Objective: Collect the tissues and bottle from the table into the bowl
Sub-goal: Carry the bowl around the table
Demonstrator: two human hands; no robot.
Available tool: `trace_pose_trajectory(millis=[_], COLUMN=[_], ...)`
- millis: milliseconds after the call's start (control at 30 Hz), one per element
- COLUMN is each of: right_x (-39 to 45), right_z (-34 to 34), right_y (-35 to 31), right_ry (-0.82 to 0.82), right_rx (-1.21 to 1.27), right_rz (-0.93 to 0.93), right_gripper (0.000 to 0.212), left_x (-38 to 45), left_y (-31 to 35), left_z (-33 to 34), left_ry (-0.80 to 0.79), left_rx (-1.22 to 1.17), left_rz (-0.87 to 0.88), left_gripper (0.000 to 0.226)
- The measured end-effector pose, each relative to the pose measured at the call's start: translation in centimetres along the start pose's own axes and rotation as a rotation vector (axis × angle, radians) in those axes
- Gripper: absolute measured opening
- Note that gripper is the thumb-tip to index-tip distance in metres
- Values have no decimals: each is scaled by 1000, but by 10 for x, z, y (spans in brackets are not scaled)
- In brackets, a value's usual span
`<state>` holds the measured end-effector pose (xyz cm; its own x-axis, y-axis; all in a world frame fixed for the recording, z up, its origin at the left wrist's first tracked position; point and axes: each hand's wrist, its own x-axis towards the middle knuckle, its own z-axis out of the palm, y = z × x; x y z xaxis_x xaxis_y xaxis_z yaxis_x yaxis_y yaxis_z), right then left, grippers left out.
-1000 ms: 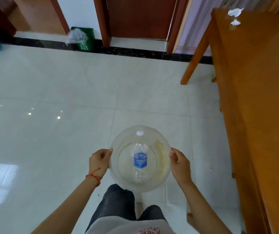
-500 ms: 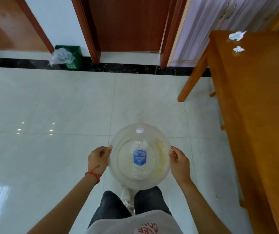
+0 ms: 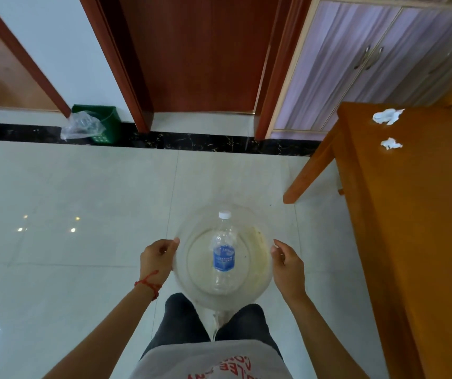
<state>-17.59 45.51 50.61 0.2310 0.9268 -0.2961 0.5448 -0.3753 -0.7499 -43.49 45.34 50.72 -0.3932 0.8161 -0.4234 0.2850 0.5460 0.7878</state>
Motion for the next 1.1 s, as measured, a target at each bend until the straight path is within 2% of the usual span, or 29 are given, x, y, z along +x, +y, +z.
trace_pose_trajectory(millis=[200, 400, 700, 900, 1100], right_x=[75, 148, 223, 238, 244], right_z=[5, 18, 38, 25, 1], right_y=[-25, -52, -92, -101, -85], right_ry=[33, 137, 317, 437, 536], right_rx=[17, 62, 189, 255, 282], right_rz=[19, 69, 272, 369, 400], right_gripper=[31, 30, 30, 28, 27], left_x=[75, 165, 291, 324, 328], left_y=[49, 99, 185, 220, 245], left_z=[16, 34, 58, 95, 144], left_ry=[-36, -123, -314, -444, -577], left_rx=[20, 67, 201, 272, 307], left_rz=[24, 77, 233, 324, 365], left_gripper=[28, 26, 25, 33, 26])
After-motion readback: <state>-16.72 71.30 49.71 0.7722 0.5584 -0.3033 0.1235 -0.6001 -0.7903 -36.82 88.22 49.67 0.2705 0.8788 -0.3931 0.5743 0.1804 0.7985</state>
